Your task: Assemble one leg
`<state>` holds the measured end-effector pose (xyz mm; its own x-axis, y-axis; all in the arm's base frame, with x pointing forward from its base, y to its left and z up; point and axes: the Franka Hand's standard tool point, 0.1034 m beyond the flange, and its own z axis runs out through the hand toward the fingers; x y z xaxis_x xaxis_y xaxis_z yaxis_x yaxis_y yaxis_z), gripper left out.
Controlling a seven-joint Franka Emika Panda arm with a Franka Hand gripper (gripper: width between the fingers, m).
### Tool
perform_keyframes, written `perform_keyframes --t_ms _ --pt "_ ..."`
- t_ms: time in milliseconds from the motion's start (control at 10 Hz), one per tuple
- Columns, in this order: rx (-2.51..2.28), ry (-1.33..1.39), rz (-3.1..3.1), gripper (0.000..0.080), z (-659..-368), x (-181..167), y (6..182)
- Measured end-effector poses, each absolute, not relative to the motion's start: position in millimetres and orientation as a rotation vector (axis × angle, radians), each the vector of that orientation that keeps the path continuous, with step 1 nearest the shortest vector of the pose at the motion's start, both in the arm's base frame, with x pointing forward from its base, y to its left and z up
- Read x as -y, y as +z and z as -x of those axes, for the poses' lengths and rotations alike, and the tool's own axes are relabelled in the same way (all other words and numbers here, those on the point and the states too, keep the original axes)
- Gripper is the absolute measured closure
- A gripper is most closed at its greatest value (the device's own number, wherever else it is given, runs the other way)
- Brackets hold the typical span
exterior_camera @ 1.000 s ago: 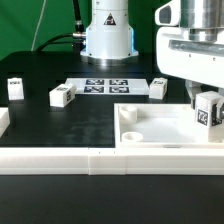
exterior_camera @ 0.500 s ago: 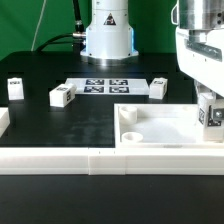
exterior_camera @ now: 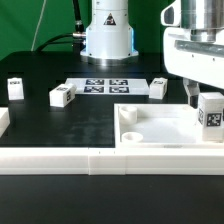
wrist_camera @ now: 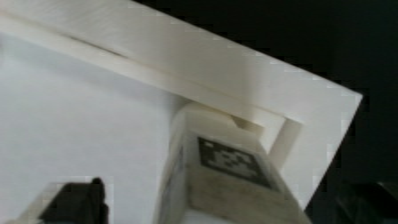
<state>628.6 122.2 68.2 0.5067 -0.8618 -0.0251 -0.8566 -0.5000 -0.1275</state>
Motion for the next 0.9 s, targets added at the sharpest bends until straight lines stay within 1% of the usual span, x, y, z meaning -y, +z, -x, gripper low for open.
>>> perform_keyframes --t_ms 500,700,800,900 --pt "-0.692 -0.122 2.977 0.0151 -632.7 -126.7 73.2" --pt "-0.348 -0.142 3.061 0.0151 -634.3 -123.8 73.2" --pt "-0.264 -0.145 3.072 0.0151 -634.7 -122.0 73.2" --pt "-0.051 -0.158 3.097 0.0151 -635.6 -119.8 73.4"
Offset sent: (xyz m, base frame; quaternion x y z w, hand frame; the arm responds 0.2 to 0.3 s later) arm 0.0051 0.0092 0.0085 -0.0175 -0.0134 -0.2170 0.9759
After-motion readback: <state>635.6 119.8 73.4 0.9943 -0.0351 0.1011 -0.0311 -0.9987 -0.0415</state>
